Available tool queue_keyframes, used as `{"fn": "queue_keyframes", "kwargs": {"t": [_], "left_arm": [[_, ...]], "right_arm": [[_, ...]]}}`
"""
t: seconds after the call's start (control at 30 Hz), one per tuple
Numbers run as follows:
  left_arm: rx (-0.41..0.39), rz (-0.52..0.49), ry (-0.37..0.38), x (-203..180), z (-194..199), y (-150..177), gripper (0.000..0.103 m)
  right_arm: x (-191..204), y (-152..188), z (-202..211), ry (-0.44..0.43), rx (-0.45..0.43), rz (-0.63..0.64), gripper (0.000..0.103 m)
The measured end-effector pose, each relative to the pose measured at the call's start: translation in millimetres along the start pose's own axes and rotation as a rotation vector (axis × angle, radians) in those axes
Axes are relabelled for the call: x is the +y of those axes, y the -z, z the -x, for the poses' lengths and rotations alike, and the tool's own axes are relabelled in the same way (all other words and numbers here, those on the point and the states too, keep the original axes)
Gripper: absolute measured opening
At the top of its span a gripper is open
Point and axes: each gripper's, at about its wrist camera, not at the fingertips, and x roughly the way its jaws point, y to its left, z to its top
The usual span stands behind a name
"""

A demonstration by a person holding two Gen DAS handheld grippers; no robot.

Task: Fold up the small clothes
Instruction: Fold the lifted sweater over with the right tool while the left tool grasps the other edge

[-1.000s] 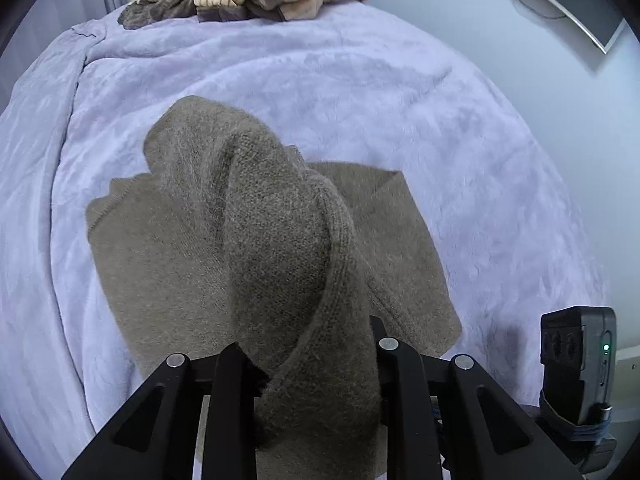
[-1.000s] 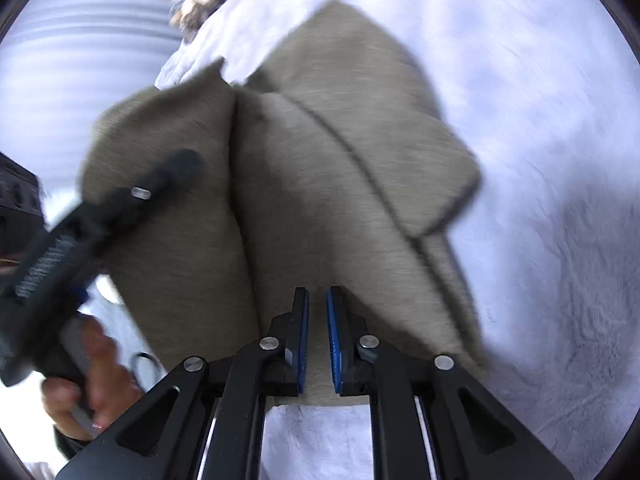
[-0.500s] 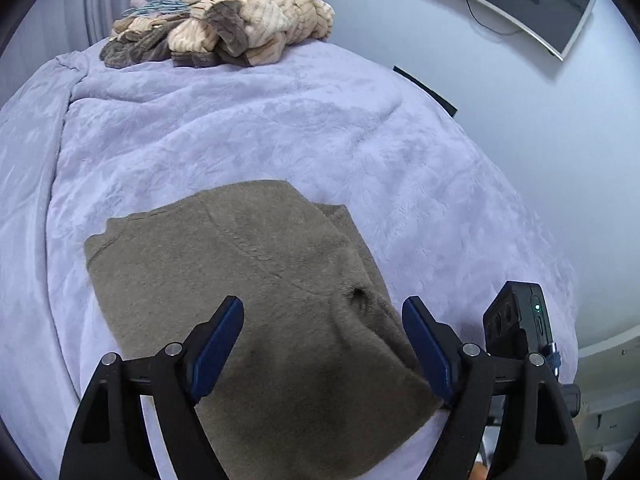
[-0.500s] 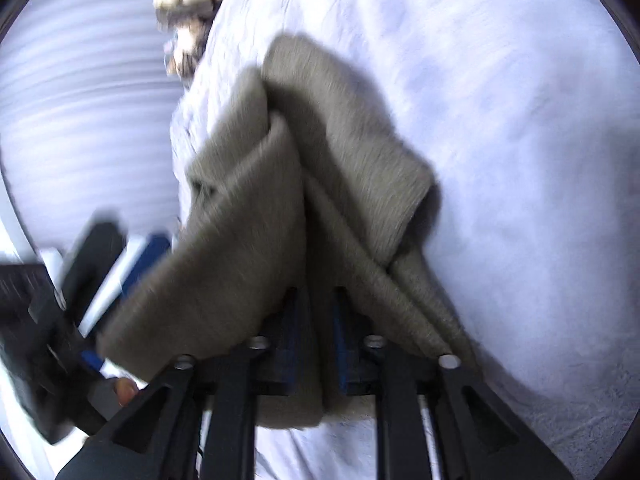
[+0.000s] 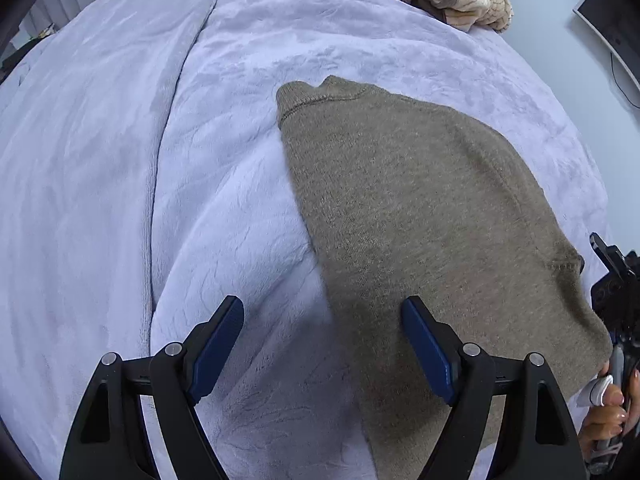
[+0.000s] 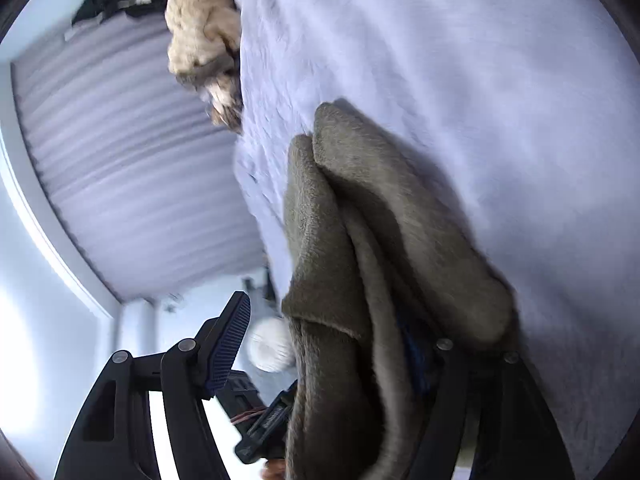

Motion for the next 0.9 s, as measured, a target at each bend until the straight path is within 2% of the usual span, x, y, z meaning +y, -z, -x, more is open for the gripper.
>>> {"fn": "queue_keyframes", "kwargs": {"t": [0.03,0.07,0.1,0.13,0.17,0.3,0.37,0.47,0.53,0.57,0.63,0.8,0.87,0.9], "left_arm": [[-0.004,0.000,0.002,0,-1,1,0.082],[-0.003,-0.003,0.000,-1,-1,0,0.082],[-0.001,-0.007,-0.005,-2,0,-2,0.082],[0.000,-0.013,-0.004,-4,1,-4,0.082],[-0.002,-0.021,0.007,-7,5,-5,0.082],[-0.044,-0.060,0.101,-17,21,-9,0.082],[-0.029,-0.095,0.113,-24,19,-8,0.082],[0.023,-0.129,0.075,-31,1,-2,0.082],[0.050,-0.118,0.084,-30,-8,4,0.083],[0.050,-0.103,0.090,-29,-7,6,0.083],[0.047,-0.091,0.091,-27,-3,10,0.083],[0.053,-0.101,0.072,-25,6,18,0.083],[0.049,-0.103,0.061,-25,13,21,0.083],[0.050,-0.102,0.062,-24,16,24,0.083]], "right_arm": [[10,-3,-7,0.067,0.023,0.050,0.069],[25,-2,-16,0.172,0.045,0.133,0.050],[37,-6,-28,0.263,0.064,0.207,0.024],[48,-3,-34,0.358,0.074,0.283,0.024],[60,2,-37,0.402,0.077,0.353,0.023],[94,25,-16,0.326,0.025,0.468,0.022],[85,31,-2,0.321,-0.001,0.448,0.022],[52,18,-3,0.413,-0.007,0.372,0.022],[27,11,-2,0.466,0.000,0.339,0.022],[21,8,-3,0.463,0.002,0.330,0.022],[24,8,-4,0.480,-0.002,0.353,0.022],[45,20,0,0.634,-0.008,0.453,0.034],[48,24,10,0.667,-0.019,0.456,0.044],[50,28,17,0.658,-0.020,0.449,0.045]]}}
